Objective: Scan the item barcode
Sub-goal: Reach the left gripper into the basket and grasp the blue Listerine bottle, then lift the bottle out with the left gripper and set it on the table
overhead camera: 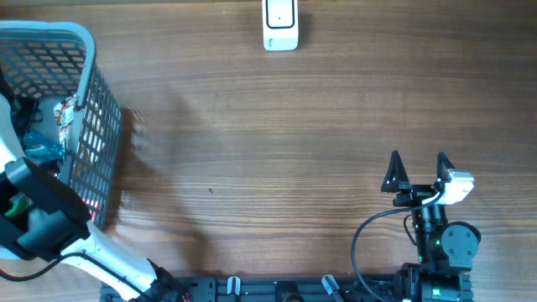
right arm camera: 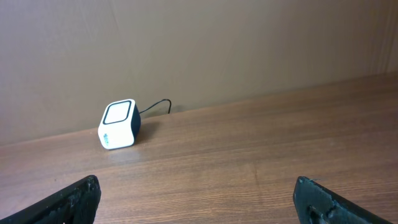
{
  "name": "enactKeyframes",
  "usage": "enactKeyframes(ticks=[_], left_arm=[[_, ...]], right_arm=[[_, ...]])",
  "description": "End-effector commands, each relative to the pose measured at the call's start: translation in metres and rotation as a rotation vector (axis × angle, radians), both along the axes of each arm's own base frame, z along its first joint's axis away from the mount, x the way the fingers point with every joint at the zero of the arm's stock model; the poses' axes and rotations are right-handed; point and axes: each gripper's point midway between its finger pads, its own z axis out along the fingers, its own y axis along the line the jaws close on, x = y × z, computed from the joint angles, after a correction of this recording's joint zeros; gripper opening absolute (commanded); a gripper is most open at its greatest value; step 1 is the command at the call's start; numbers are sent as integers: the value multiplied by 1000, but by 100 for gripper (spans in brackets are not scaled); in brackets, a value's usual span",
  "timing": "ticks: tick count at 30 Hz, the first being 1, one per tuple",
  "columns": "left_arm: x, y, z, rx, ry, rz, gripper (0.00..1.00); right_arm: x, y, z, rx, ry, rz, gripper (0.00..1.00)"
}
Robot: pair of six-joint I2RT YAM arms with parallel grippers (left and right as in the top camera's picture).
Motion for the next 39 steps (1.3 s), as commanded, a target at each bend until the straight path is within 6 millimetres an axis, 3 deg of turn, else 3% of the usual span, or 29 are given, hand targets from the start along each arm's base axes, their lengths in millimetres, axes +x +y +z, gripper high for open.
enactKeyframes(ticks=[1, 2, 6, 11, 16, 24, 31, 34, 39], left_arm=[[-6, -4, -17, -41, 48, 5, 69], [-8, -5, -17, -45, 54, 5, 62], [-9, -5, -7, -34, 39, 5, 51], [-10, -6, 22, 7, -19, 5, 51], [-11, -7, 40, 31, -53, 5, 43], [-12, -8, 42, 33, -56, 5, 7], [-13, -9, 46, 37, -61, 5, 4], [-16, -11, 66, 64, -99, 5, 4], [-27, -19, 126, 154, -224, 4, 4]], right_arm=[[0, 3, 2, -6, -12, 17, 100], [0, 3, 2, -6, -12, 17, 100], [0, 3, 2, -6, -12, 17, 100], [0, 3, 2, -6, -12, 17, 100], [0, 3, 2, -6, -12, 17, 100], [0, 3, 2, -6, -12, 17, 100], [0, 3, 2, -6, -12, 17, 100], [0, 3, 2, -6, -12, 17, 100], [0, 3, 2, -6, -12, 17, 100]])
